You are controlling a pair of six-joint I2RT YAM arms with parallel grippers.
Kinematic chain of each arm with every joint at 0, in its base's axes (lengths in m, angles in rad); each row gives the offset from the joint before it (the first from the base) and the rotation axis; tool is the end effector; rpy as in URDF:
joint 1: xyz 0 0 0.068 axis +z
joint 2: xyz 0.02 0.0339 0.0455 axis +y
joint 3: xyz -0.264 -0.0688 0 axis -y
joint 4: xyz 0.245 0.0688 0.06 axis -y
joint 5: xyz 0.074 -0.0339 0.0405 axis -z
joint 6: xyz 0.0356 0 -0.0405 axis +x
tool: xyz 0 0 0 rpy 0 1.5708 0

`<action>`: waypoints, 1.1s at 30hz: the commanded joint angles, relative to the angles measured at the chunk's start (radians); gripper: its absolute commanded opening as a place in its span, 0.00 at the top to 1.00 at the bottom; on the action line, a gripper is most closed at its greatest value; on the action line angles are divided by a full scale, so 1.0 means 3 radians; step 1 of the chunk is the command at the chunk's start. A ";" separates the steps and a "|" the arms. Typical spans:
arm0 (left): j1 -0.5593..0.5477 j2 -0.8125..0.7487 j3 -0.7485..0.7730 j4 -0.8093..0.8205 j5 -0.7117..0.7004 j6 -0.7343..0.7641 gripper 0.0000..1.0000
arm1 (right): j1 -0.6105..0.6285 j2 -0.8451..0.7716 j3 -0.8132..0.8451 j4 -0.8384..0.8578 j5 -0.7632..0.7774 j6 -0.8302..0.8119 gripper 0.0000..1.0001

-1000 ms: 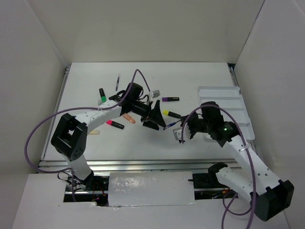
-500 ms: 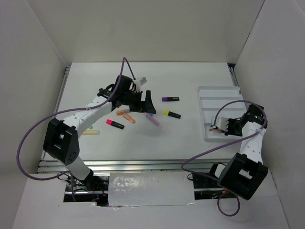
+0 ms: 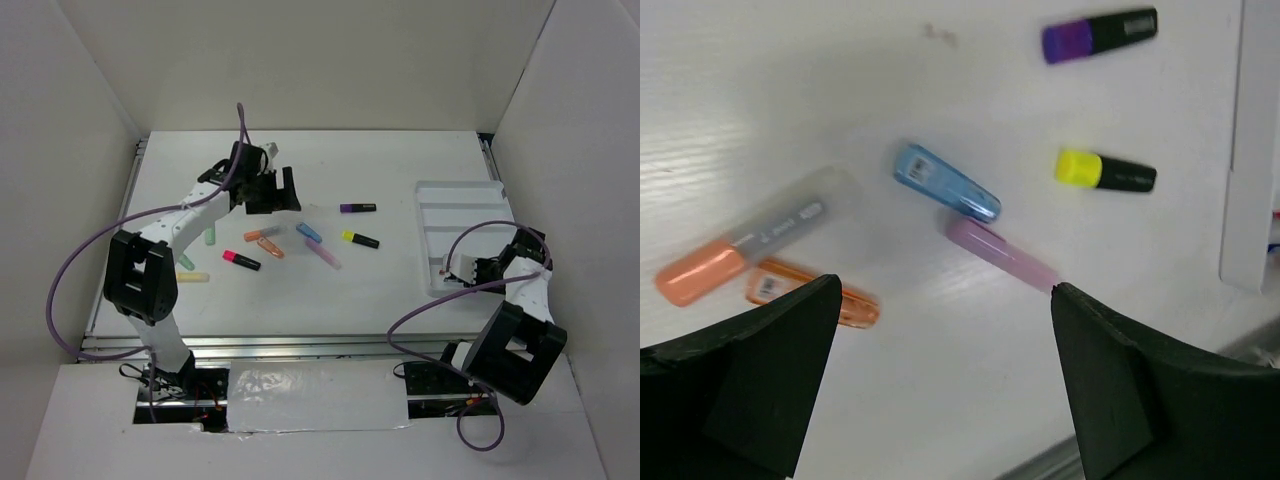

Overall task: Sort the stationery into containers
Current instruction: Place the stationery into the container, then grab a piece of stationery with the left arm

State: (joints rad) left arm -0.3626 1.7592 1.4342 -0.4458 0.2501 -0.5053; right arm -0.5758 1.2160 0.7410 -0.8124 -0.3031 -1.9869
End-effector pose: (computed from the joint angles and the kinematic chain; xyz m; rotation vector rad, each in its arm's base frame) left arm 0.3696 -0.1496 0.2759 -0.0443 2.4261 -0.7071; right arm 0.1767 -0.1021 0.1987 -1.8360 2.0626 -0.2571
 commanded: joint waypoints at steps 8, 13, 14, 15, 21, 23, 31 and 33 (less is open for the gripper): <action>0.0043 0.0296 0.0552 0.0187 -0.1083 0.0599 0.06 | 0.0058 -0.0075 -0.0098 0.0463 -0.0140 -0.0751 0.58; 0.0089 0.0884 0.1206 0.0152 -0.1574 0.1050 0.22 | 0.0119 -0.0294 0.0147 0.0203 -0.0518 -0.0311 0.58; 0.0104 0.0982 0.1303 0.0075 -0.1595 0.1116 0.24 | 0.0135 -0.0325 0.0214 0.0147 -0.0635 -0.0209 0.58; 0.0150 0.1089 0.1527 0.0029 -0.1606 0.1137 0.28 | 0.0175 -0.0376 0.0321 0.0045 -0.0677 -0.0021 0.58; 0.0385 0.1581 0.1831 0.0089 -0.1580 0.1050 0.43 | 0.0293 -0.0438 0.0720 -0.0119 -0.0937 0.1001 0.50; 0.0457 0.1647 0.1831 0.0136 -0.1478 0.0969 0.43 | 0.0293 -0.0423 0.0848 -0.0211 -0.1004 0.1187 0.44; 0.0651 0.1913 0.1933 0.0172 -0.1248 0.0953 0.42 | 0.0309 -0.0458 0.0996 -0.0273 -0.1306 0.1995 0.24; 0.0672 0.2010 0.1994 0.0162 -0.1253 0.0978 0.41 | 0.0329 -0.0443 0.1022 -0.0294 -0.1342 0.2158 0.17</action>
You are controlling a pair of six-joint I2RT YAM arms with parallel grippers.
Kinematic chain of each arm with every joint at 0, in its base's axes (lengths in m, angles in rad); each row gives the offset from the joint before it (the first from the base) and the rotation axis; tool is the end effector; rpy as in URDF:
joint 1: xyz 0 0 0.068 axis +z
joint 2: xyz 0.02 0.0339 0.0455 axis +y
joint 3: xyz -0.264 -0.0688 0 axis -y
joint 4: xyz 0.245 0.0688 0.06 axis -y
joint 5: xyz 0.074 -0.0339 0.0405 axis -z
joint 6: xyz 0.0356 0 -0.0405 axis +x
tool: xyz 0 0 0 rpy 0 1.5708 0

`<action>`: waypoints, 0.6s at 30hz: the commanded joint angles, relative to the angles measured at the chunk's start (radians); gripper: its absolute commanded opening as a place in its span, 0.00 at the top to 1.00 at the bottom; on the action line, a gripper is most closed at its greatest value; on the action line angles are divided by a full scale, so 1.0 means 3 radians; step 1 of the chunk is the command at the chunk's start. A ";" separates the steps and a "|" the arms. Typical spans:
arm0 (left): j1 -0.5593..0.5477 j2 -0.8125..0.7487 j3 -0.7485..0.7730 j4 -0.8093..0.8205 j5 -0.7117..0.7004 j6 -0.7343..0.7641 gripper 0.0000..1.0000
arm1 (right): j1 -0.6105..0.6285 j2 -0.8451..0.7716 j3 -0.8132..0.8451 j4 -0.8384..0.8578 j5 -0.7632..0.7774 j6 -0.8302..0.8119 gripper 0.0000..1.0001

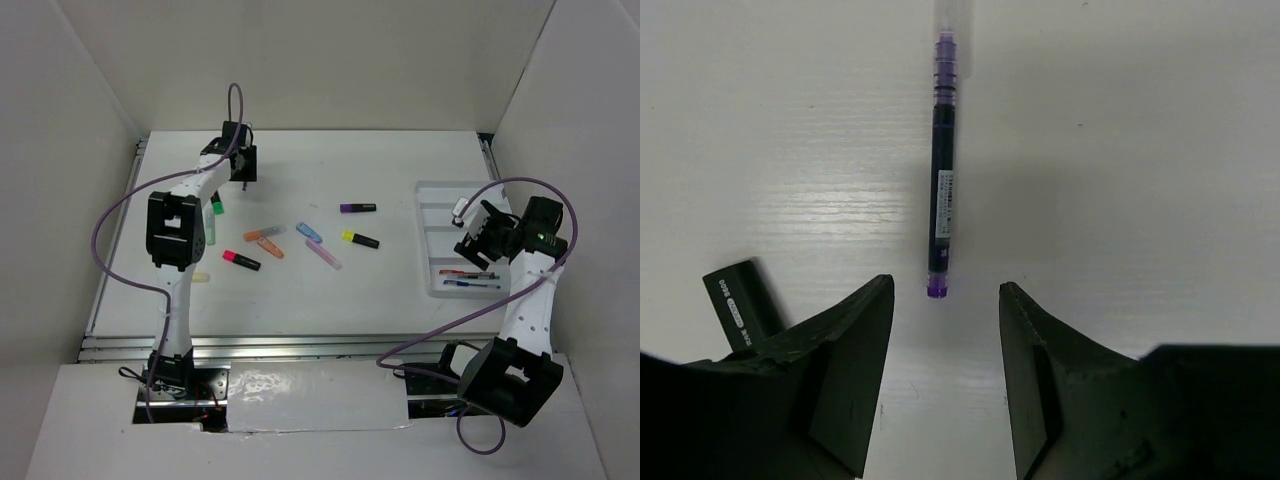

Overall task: Sort the stationery into containers
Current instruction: Grab a piece of stationery with the left arm

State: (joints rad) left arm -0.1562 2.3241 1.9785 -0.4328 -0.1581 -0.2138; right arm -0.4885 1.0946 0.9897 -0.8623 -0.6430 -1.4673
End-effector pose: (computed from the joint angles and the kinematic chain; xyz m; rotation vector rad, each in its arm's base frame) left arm 0.5236 -0.0768 0.2029 -0.1446 2.3325 0.0021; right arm 0.1929 -0.0783 0.2978 -1.2824 1.9041 -0.1646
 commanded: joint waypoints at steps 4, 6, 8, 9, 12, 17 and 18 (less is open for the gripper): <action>0.0030 0.0352 0.0425 -0.0020 0.0276 -0.0008 0.45 | 0.0059 -0.0024 0.0275 -0.0183 -0.0255 0.0565 0.16; 0.0091 0.0434 0.0487 -0.0025 0.0464 -0.0074 0.48 | 0.0059 -0.0029 0.0300 -0.0199 -0.0285 0.0606 0.16; 0.0112 0.0500 0.0492 0.0001 0.0456 -0.0095 0.51 | 0.0069 -0.0013 0.0341 -0.0229 -0.0316 0.0657 0.17; 0.0107 0.0516 0.0487 0.0011 0.0390 -0.0085 0.52 | 0.0069 -0.0023 0.0372 -0.0234 -0.0326 0.0678 0.17; 0.0127 0.0572 0.0538 -0.0015 0.0348 -0.0110 0.53 | 0.0079 -0.0013 0.0418 -0.0275 -0.0377 0.0749 0.16; 0.0127 0.0491 0.0477 -0.0004 0.0440 -0.0054 0.57 | 0.0120 -0.0013 0.0500 -0.0296 -0.0434 0.0857 0.17; 0.0122 0.0425 0.0411 0.0036 0.0501 -0.0039 0.57 | 0.0135 -0.0018 0.0500 -0.0291 -0.0424 0.0867 0.17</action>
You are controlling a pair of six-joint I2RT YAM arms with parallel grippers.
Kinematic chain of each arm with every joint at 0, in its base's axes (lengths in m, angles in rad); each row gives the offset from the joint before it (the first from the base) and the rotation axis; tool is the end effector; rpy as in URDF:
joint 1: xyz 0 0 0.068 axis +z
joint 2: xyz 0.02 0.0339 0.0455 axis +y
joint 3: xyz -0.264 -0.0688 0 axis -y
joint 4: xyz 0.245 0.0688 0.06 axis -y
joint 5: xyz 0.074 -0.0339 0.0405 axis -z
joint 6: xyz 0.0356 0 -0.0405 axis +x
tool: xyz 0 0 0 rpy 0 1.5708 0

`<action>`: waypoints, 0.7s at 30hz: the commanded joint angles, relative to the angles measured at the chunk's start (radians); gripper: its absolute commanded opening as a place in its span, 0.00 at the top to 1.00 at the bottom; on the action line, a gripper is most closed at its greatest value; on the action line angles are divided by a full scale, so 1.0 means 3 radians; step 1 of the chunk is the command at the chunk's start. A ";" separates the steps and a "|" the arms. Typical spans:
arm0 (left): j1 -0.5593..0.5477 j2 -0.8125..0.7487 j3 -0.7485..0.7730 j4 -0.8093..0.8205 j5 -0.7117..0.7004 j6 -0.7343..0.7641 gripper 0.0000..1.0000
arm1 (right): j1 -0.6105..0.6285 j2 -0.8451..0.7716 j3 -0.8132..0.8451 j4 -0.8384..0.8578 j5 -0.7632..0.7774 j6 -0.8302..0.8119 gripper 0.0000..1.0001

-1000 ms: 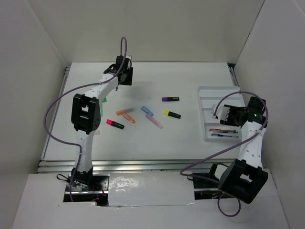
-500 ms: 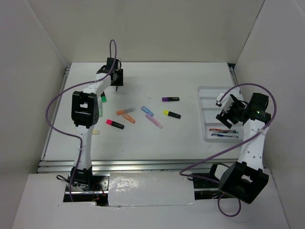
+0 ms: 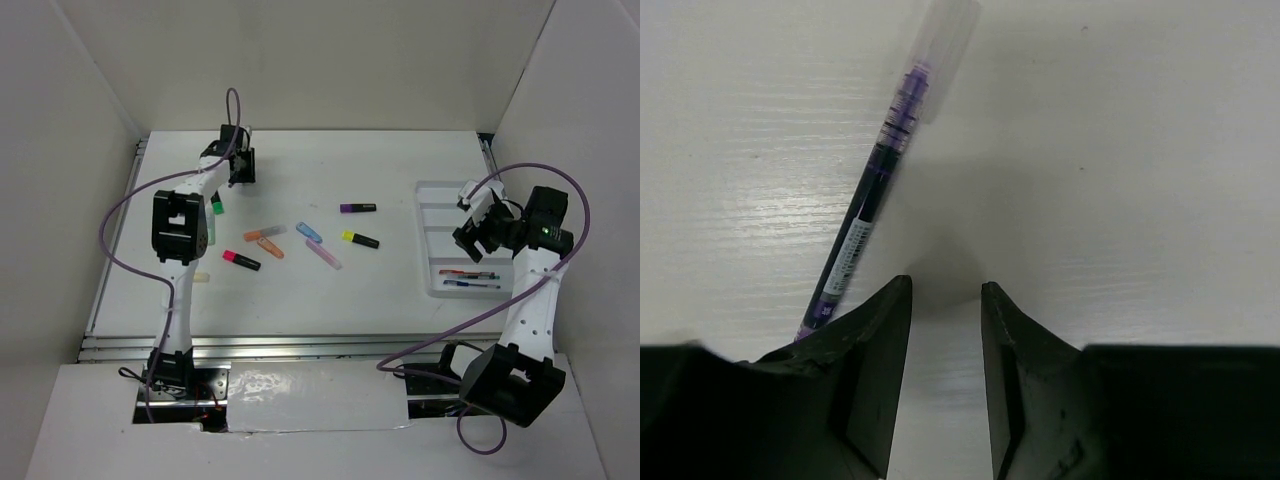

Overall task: Sort the stationery into containers
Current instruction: Grab a piece of stationery with the left arm

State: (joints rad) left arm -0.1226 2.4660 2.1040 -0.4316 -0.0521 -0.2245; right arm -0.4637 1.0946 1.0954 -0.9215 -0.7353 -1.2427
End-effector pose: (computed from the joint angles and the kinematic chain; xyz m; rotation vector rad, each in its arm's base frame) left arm 0.5493 -0.0658 0.1698 -0.1457 2.3611 -0.1065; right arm 0.1938 -0.0702 0.3284 -1.0916 1.9128 -0.0014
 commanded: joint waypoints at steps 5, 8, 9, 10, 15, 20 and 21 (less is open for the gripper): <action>-0.0031 -0.0656 -0.0637 0.0467 0.0515 0.0155 0.34 | 0.0083 -0.0013 0.0112 -0.0094 -0.0075 0.0103 0.17; 0.0015 -0.0673 -0.0505 0.0356 0.0700 0.0385 0.25 | 0.0114 -0.0024 0.0087 -0.0089 -0.0060 0.0087 0.17; 0.0040 -0.0632 -0.0337 0.0289 0.0700 0.0400 0.21 | 0.0124 -0.0029 0.0081 -0.0078 -0.0060 0.0092 0.17; 0.0056 -0.0581 -0.0239 0.0212 0.0685 0.0411 0.20 | 0.0134 -0.0039 0.0081 -0.0083 -0.0060 0.0098 0.17; 0.0173 -0.0295 0.0084 -0.0029 0.0639 0.0431 0.22 | 0.0145 -0.0085 0.0041 -0.0083 -0.0039 0.0103 0.17; 0.0255 -0.0167 0.0109 -0.0039 0.0639 0.0441 0.25 | 0.0145 -0.0116 -0.0031 -0.0068 0.0002 0.0072 0.17; 0.0271 -0.0126 0.0119 -0.0054 0.0639 0.0452 0.26 | 0.0150 -0.0116 -0.0031 -0.0073 0.0007 0.0067 0.17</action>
State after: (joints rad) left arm -0.0578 2.3741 2.1208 -0.4168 0.1215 -0.1081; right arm -0.4278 1.0840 1.0878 -0.9306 -0.7330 -1.2240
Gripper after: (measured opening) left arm 0.750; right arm 0.834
